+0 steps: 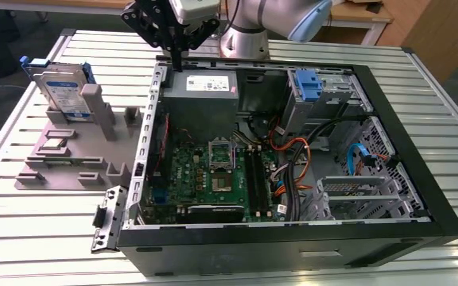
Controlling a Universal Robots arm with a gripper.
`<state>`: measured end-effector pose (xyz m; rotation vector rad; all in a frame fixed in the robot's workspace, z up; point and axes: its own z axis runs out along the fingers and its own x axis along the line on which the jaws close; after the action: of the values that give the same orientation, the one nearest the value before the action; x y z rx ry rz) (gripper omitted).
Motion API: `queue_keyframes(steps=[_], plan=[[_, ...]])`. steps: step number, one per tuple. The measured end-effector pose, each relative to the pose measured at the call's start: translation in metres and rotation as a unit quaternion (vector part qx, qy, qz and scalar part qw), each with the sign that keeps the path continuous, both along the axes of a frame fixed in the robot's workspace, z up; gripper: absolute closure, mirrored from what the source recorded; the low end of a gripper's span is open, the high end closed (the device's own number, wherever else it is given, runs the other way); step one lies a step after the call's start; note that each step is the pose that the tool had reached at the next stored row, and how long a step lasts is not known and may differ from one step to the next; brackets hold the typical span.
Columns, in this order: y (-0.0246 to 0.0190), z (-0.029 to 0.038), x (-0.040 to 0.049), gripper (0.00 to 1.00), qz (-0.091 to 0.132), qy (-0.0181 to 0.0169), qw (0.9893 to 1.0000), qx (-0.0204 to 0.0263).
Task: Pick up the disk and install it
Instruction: 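Reach for the disk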
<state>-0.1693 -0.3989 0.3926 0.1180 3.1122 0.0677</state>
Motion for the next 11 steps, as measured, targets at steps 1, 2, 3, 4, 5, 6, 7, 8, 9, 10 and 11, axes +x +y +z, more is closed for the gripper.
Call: queue_keyframes(steps=[1,2,3,4,5,6,7,8,9,10,11], plan=[[0.0,0.0,-0.0009,0.89,0.0,0.0,1.0,0.0],[0.0,0.0,-0.0017,0.89,0.0,0.0,1.0,0.0],[0.0,0.0,-0.0028,0.89,0.0,0.0,1.0,0.0],[0.0,-0.0001,-0.0041,0.89,0.0,0.0,1.0,0.0],[0.0,-0.0001,-0.0056,0.89,0.0,0.0,1.0,-0.0001],[0.0,-0.0001,-0.0072,0.89,0.0,0.0,1.0,0.0],[0.0,-0.0002,-0.009,0.89,0.0,0.0,1.0,0.0],[0.0,-0.0002,-0.0111,0.89,0.0,0.0,1.0,0.0],[0.0,-0.0003,-0.013,0.89,0.0,0.0,1.0,0.0],[0.0,-0.0003,-0.0146,0.89,0.0,0.0,1.0,0.0],[0.0,-0.0003,-0.0162,0.89,0.0,0.0,1.0,0.0]])
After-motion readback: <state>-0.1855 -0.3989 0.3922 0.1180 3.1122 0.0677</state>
